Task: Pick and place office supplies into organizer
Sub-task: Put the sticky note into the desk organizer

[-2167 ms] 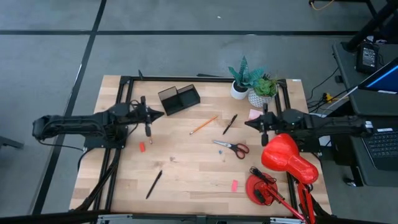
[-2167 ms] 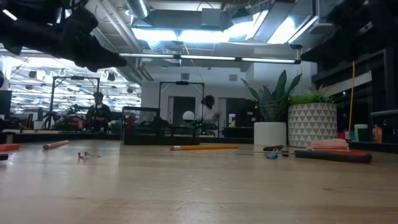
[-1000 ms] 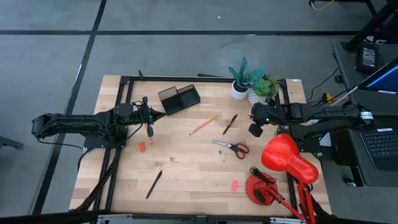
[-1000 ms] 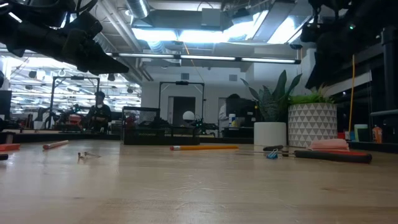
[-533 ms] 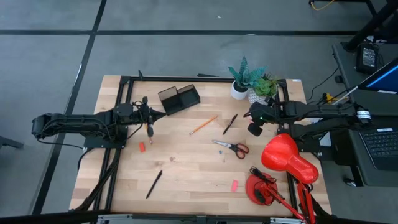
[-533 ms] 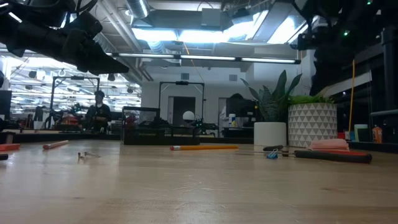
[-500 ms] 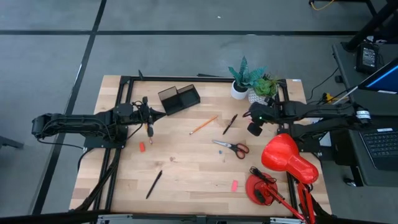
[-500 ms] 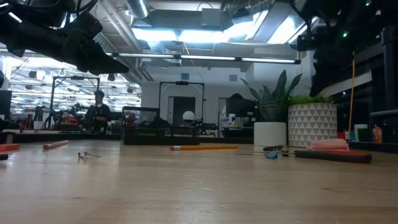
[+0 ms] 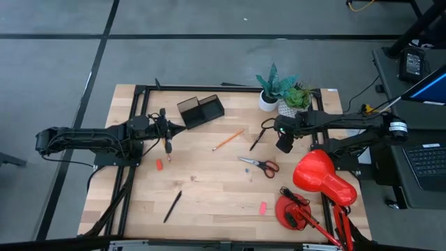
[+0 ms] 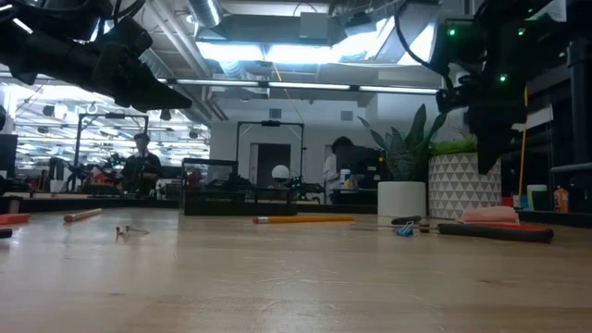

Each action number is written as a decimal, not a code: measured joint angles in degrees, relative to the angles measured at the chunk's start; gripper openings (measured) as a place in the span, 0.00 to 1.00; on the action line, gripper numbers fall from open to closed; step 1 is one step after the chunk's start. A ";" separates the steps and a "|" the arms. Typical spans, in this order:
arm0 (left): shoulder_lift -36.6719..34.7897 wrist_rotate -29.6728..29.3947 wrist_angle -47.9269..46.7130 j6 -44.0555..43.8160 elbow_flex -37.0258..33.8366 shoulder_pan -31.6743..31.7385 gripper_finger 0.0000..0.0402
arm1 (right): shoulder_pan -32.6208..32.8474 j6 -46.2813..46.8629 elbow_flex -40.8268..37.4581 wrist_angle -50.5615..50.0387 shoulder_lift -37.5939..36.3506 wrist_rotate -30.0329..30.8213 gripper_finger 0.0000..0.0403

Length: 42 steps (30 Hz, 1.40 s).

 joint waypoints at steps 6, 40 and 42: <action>0.00 0.02 0.00 -0.50 0.00 0.00 0.01 | -1.31 -1.57 -0.02 0.08 1.44 0.00 0.49; 0.00 0.02 0.00 -1.02 0.00 0.00 0.01 | -4.38 -4.57 -0.07 5.33 15.39 1.03 0.49; -0.01 0.01 -0.02 -1.21 0.00 0.00 0.01 | -4.64 -5.21 -0.07 5.33 15.39 0.95 0.49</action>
